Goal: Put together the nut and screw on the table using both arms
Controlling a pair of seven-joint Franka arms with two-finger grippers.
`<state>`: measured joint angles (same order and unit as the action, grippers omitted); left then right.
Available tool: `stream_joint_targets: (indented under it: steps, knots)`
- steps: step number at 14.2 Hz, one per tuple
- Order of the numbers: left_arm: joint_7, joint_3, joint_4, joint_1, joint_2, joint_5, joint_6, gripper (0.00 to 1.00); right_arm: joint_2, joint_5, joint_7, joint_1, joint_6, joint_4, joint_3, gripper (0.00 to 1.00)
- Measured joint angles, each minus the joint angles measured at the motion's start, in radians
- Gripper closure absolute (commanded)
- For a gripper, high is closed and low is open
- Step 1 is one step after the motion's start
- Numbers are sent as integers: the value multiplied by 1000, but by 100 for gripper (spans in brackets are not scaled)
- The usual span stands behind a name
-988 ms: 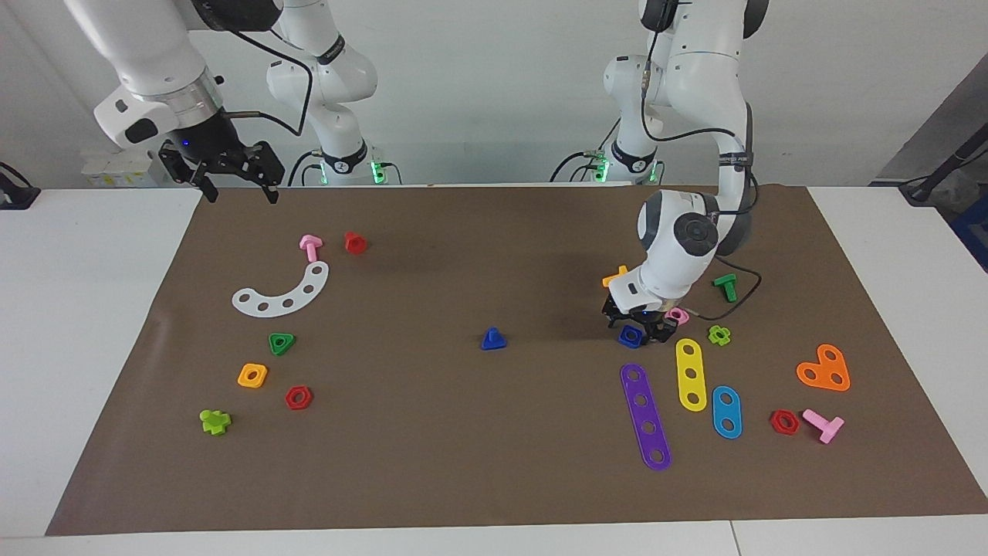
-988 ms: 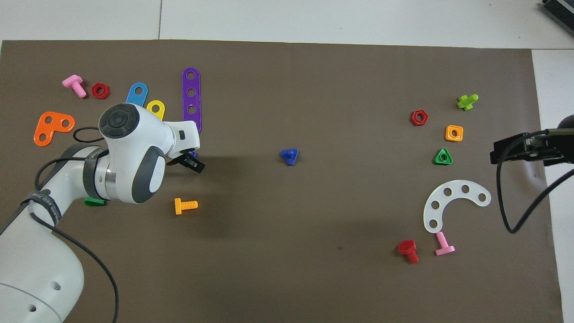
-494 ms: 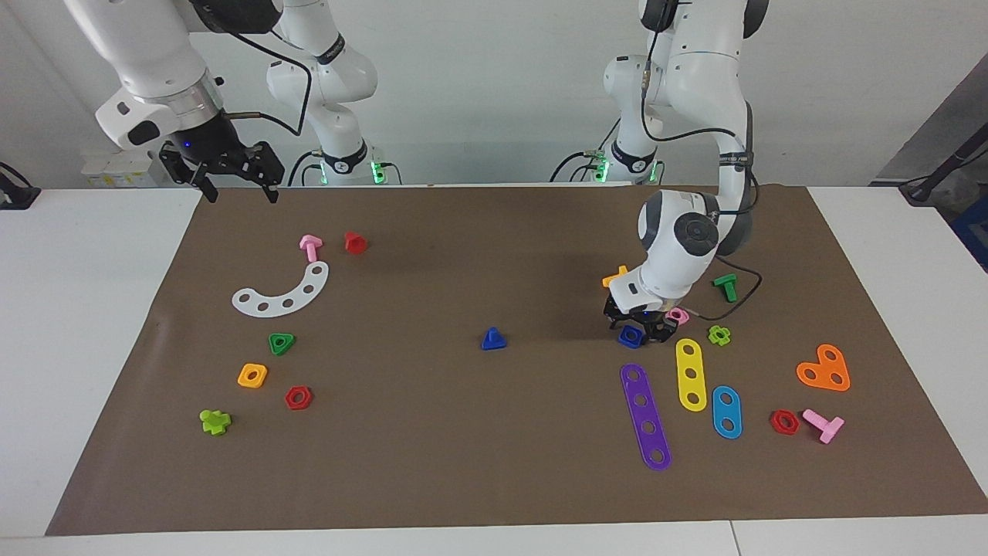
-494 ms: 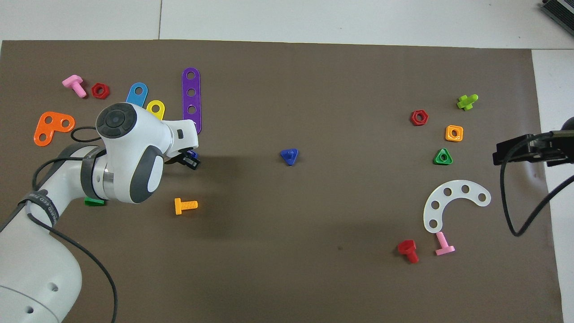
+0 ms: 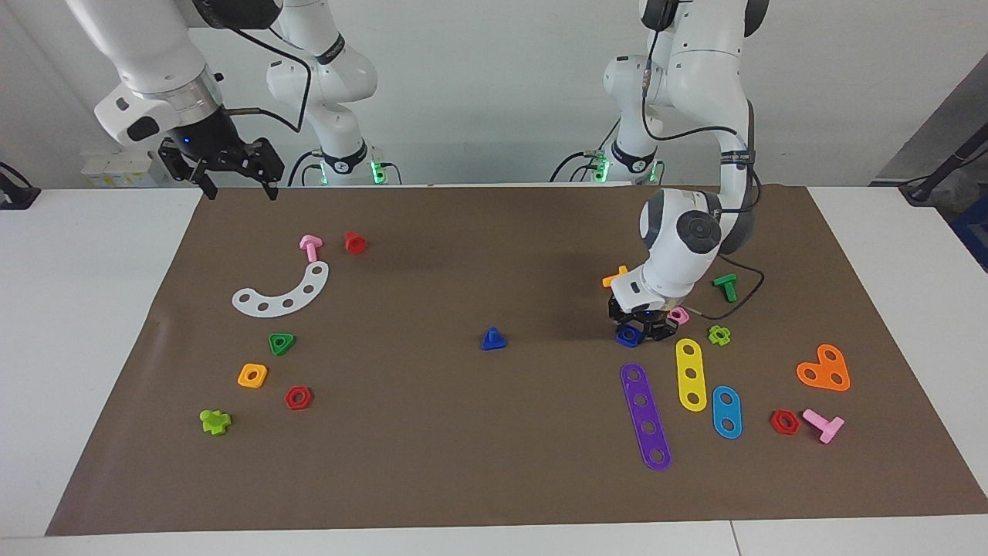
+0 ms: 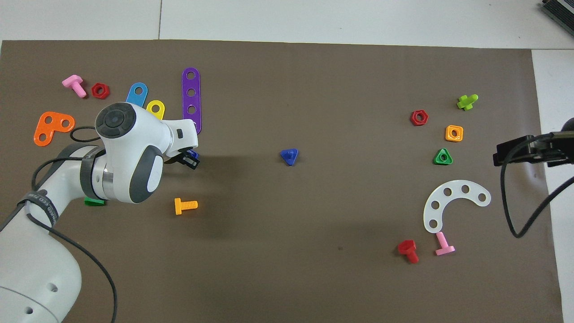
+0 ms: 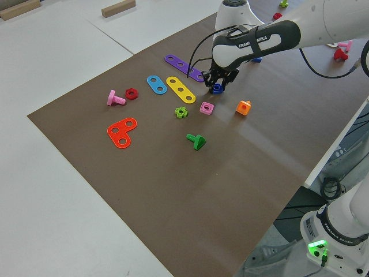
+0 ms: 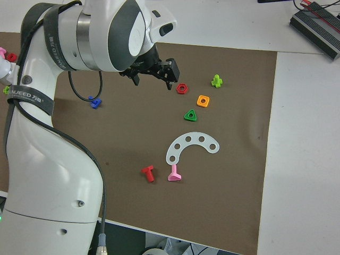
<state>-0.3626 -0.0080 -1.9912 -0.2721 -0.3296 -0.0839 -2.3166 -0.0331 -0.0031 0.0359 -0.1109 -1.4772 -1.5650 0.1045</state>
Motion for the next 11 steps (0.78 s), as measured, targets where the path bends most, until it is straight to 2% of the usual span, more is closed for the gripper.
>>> stream_joint_targets:
  steps: [2, 4, 7, 11]
  knots:
    - [113, -2, 26, -1, 0, -4, 8, 79, 0, -11, -18, 0, -4, 0, 0, 0]
    - [239, -4, 87, -22, -2, -6, 76, 79, 0, -27, -25, 1, -18, -1, 1, 0]
    - [453, -5, 196, -97, -14, -8, 164, 79, 0, -29, -25, 2, -19, -2, 2, 0]
    - [635, -7, 296, -210, -51, -41, 200, 79, 0, -25, -25, 2, -19, -2, 1, 0]
